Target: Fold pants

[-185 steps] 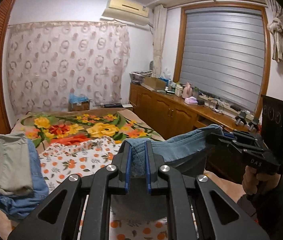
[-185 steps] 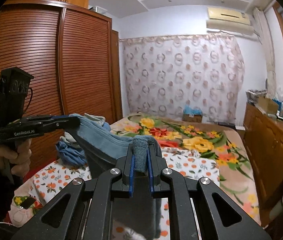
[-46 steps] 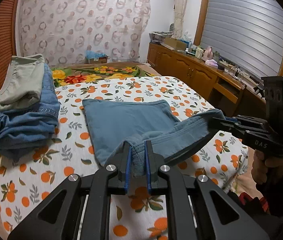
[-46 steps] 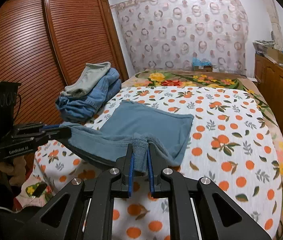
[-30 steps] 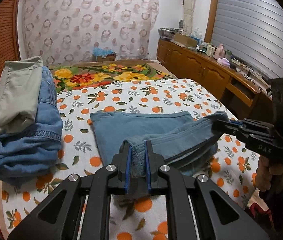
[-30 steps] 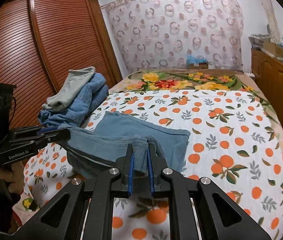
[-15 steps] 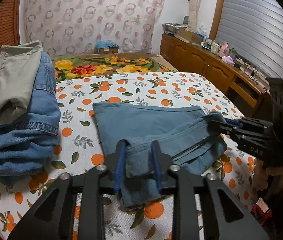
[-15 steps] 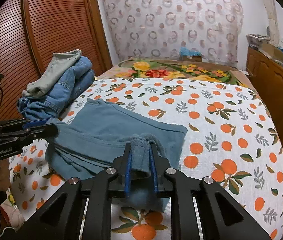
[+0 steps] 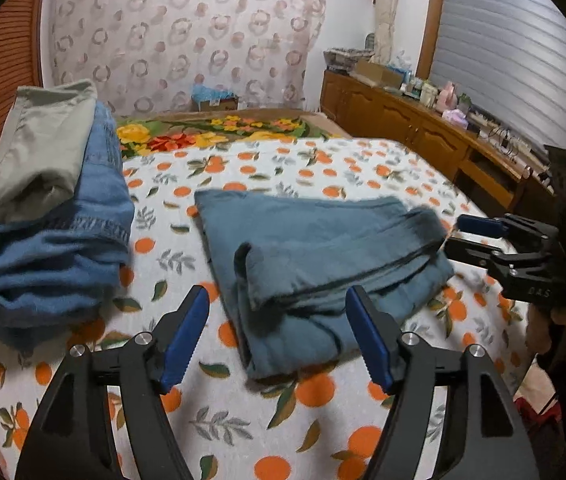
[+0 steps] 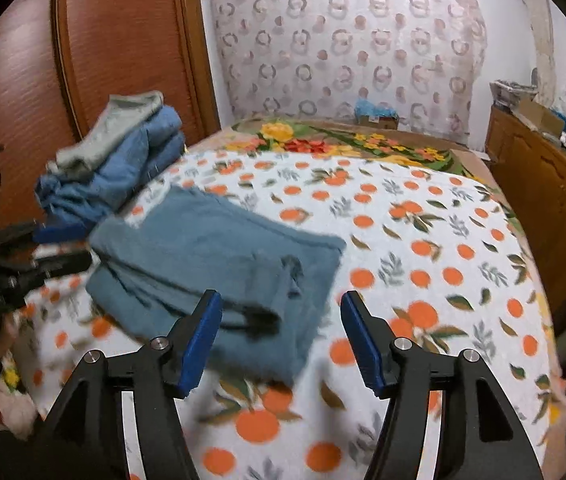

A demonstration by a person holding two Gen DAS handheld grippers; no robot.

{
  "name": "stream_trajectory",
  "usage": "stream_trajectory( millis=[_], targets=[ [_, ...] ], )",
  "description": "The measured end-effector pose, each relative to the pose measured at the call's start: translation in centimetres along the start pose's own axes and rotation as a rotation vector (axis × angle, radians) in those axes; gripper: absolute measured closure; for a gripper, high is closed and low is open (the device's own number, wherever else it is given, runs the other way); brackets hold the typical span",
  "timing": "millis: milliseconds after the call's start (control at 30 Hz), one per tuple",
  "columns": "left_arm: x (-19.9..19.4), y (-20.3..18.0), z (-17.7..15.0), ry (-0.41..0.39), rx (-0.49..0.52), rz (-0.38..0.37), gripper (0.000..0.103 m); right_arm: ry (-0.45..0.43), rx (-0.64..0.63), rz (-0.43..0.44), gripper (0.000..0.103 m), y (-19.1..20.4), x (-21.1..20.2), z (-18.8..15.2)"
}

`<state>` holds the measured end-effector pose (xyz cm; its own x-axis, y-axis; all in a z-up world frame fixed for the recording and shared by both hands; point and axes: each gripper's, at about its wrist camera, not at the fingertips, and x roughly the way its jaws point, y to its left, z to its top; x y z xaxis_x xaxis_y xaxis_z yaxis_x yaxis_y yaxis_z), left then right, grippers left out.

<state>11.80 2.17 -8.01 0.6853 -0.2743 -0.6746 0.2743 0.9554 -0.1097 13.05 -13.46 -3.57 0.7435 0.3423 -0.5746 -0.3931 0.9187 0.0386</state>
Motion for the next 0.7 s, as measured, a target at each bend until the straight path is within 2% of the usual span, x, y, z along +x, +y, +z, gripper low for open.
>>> stream_trajectory(
  millis=[133,267,333,500,600,633,667,700],
  targets=[
    [1.2,0.4,-1.2,0.047,0.0,0.022,0.031,0.051,-0.009,-0.004,0.039,0.0,0.3,-1.3],
    [2.0,0.7,-2.0,0.082,0.001,0.035,0.031,0.059,-0.003,0.019,0.039,-0.2,0.4,-1.7],
    [2.0,0.7,-2.3,0.086,-0.002,0.021,0.032,0.075,0.001,0.036,0.049,-0.4,0.8,-1.7],
    [2.2,0.3,-2.3,0.098,0.018,-0.011,0.05,0.121,0.002,0.056,0.059,-0.5,1.7,-1.5],
    [2.6,0.2,-2.2,0.114,0.022,-0.023,0.055,0.128,-0.014,0.059,0.067,-0.4,2.6,-1.0],
    [2.6,0.2,-2.1,0.114,0.024,-0.029,0.058,0.128,-0.017,0.064,0.073,-0.4,2.7,-0.9],
    [2.6,0.1,-2.0,0.114,0.027,-0.037,0.065,0.13,-0.02,0.072,0.078,-0.3,2.8,-0.9],
    [2.5,0.0,-2.0,0.113,0.031,-0.044,0.074,0.131,-0.026,0.087,0.088,-0.2,2.8,-0.9]
  ],
)
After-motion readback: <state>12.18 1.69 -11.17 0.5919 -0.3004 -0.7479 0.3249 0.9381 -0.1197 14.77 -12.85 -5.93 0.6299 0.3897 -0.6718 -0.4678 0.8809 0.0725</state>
